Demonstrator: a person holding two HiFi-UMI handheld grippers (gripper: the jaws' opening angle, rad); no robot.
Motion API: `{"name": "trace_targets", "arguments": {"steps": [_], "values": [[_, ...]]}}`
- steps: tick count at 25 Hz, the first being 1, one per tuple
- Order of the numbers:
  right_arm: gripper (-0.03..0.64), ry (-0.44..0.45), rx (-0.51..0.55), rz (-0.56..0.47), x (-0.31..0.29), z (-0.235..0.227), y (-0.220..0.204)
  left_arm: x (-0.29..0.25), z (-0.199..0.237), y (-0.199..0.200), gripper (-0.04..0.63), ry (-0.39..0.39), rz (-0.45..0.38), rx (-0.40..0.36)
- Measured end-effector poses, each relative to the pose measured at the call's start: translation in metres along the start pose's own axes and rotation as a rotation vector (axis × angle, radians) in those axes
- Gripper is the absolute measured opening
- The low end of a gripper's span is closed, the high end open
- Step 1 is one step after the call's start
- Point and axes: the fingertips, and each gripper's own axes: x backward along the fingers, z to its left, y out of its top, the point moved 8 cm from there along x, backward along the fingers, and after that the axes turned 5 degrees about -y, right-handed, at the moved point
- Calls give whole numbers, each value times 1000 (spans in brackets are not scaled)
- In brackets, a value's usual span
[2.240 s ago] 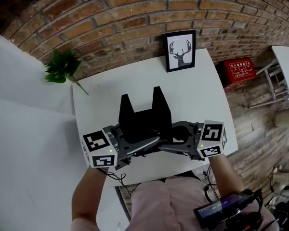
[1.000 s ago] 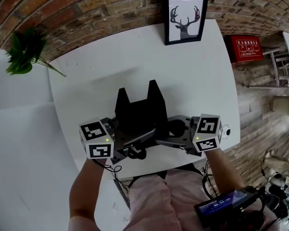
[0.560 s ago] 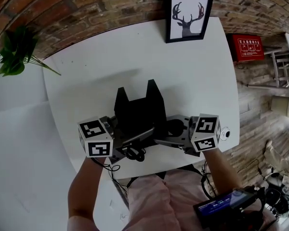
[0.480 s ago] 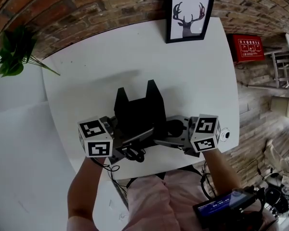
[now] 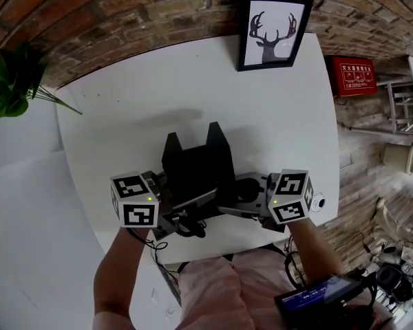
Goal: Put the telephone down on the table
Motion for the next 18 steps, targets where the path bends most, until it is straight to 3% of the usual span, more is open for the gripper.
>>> {"name": "trace_targets", "arguments": {"steps": [9, 14, 18], "values": [[239, -86, -24, 42, -4, -3, 9, 0, 10, 3, 163, 6, 26, 9], [268, -165, -16, -15, 9, -6, 24, 3, 15, 0, 163, 15, 41, 24], [238, -191, 11, -85, 18, -7, 38, 6, 20, -1, 163, 20, 29, 41]]}}
